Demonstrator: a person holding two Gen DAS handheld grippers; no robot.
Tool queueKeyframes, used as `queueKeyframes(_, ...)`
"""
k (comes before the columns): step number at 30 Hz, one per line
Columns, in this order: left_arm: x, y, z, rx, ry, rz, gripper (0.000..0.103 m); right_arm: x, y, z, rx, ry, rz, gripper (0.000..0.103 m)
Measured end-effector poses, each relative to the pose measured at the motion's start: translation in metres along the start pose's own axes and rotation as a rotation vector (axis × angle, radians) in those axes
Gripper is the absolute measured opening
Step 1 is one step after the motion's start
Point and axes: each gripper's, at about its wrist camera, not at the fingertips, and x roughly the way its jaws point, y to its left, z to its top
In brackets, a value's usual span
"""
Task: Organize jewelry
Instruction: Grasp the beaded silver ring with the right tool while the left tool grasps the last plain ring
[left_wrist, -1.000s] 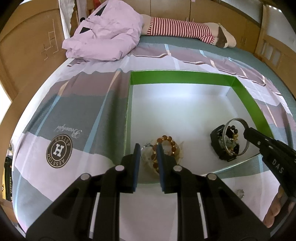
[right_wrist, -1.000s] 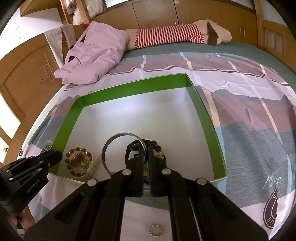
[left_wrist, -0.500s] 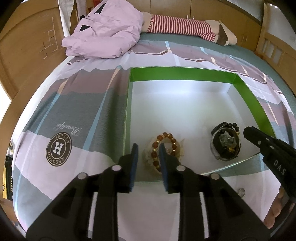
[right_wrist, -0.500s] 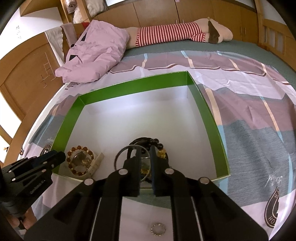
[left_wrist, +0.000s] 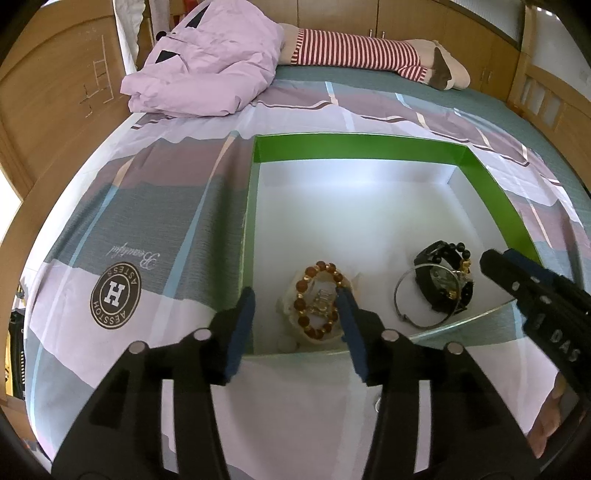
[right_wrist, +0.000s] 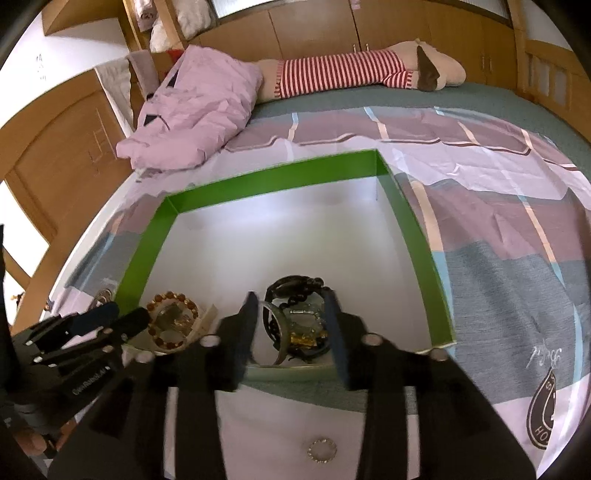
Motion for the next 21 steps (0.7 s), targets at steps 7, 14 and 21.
queueKeyframes(7, -0.037, -0.012, -0.011, 0.046, -0.055, -0.025, 0.051, -0.036, -0.002, -0.004, -0.031, 0.006, 0.046, 0.042)
queueKeyframes(14, -0.038, -0.044, -0.051, 0.202, -0.001, -0.048, 0.051, -0.04, -0.009, -0.03, -0.076, 0.105, 0.019, 0.042)
queueKeyframes(21, 0.006, -0.046, -0.058, 0.167, 0.146, -0.084, 0.051, -0.03, -0.013, -0.044, -0.111, 0.174, -0.087, 0.045)
